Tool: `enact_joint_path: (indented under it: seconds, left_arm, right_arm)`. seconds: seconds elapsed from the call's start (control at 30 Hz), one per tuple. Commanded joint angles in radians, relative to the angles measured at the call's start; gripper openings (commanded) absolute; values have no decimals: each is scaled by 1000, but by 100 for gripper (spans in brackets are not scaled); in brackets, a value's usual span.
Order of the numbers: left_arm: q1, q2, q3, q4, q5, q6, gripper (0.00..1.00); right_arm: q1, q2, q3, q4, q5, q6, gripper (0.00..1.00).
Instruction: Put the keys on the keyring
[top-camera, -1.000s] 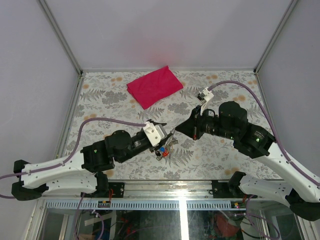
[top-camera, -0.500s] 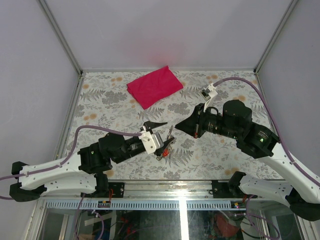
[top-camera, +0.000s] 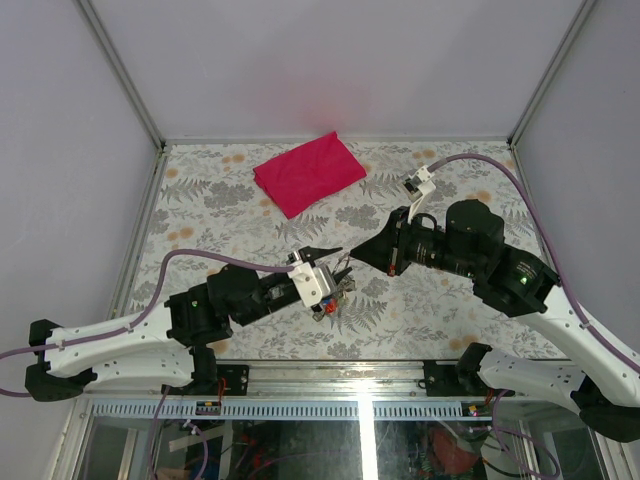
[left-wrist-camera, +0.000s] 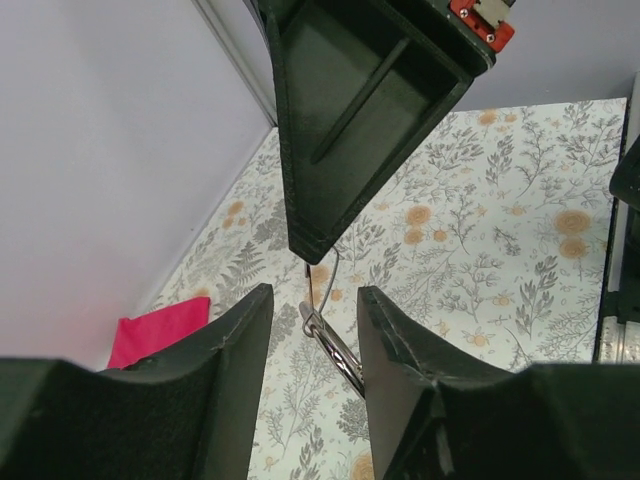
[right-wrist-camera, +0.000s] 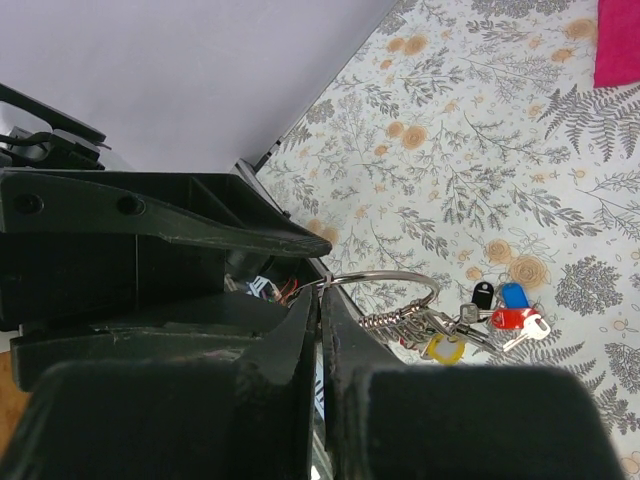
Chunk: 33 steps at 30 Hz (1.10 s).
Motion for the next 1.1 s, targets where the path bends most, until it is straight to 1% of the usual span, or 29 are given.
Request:
enact_joint_path:
  seconds: [0.0,0.13,0.57,0.67,0.87,1.07]
  left_arm:
    - [-7,-10,5,108,-17,-5,38]
    - [-7,-9,0,122,-9,-6,34]
    - [-7,2,-14,106,14,0,34]
    - [-7,7,-10,107,17,0,32]
    - [-7,14,-2,105,24,1,24]
    - [-7,14,5,104,26,-2,24]
  right_arm:
    - [4,-30,60,66,5,13,0]
    - [4,-31,63,62,6,15,0]
    - [5,-42,67,68,7,23,0]
    - [3,-39,66,69,2,24,0]
    - [4,-40,61,72,2,26,0]
    - [4,-38,59,67,1,25,0]
